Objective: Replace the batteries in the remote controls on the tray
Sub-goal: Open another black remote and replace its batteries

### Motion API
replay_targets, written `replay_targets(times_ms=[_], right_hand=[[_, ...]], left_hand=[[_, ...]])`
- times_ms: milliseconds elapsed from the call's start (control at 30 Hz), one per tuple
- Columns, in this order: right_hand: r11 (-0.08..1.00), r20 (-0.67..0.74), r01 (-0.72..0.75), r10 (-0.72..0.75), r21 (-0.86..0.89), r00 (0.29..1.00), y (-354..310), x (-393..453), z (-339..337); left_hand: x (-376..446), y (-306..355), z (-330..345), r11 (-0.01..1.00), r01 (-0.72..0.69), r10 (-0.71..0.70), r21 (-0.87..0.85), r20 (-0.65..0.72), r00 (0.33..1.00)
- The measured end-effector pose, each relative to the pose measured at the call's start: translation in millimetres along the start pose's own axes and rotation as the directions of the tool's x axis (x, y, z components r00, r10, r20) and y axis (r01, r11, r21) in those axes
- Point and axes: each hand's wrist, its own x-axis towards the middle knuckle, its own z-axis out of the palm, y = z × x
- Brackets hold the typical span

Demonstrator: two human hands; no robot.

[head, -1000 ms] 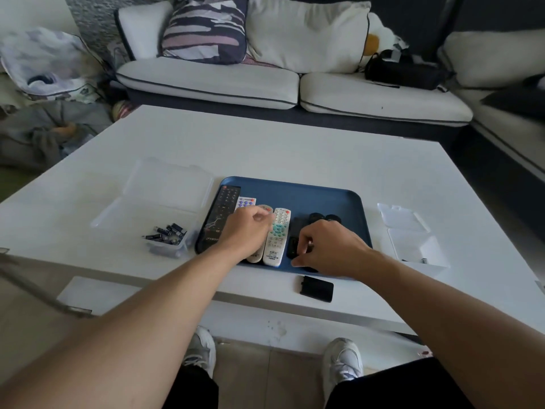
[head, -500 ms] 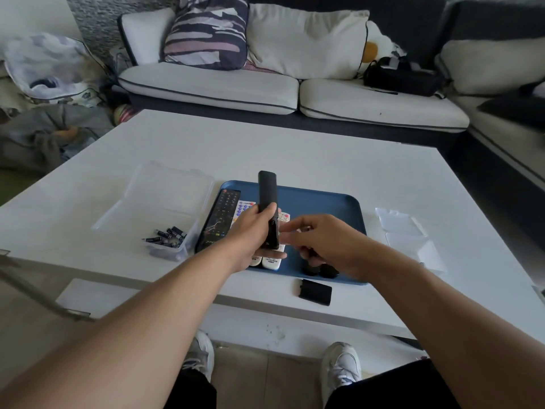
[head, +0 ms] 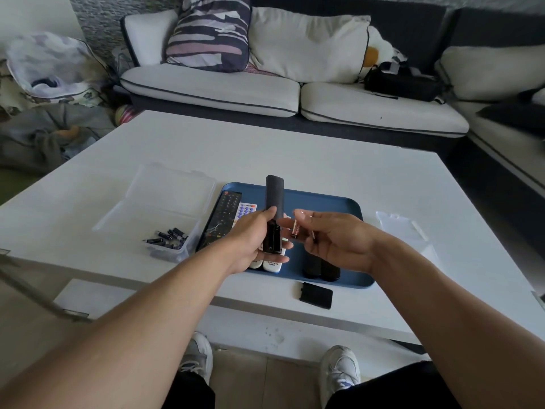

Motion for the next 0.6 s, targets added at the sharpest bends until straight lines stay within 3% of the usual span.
replay_targets(times_ms=[167, 300, 433, 600], right_hand=[[0.994, 0.022, 0.032, -0.030, -0.100, 0.999, 0, 3, 2], [0.964, -0.119, 0.098, -0.131, -0.248, 0.984, 3, 6, 4], [0.851, -0.272, 0.194, -0.359, -0.487, 0.893, 6, 5, 10], [0.709, -0.206, 0.290, -0.525, -0.643, 0.826, 8, 5, 14]], left_hand=[[-2, -1, -2, 1.000, 0.003, -0.003, 0.025, 0.034, 0.999], [-7, 1, -4, 0.999, -0.004, 0.000, 0.042, 0.091, 0.996], [-7, 4, -4, 0.998, 0.043, -0.038, -0.043, 0.123, 0.992], [-8, 7, 0, 0.975, 0.121, -0.087, -0.189, 0.180, 0.980]])
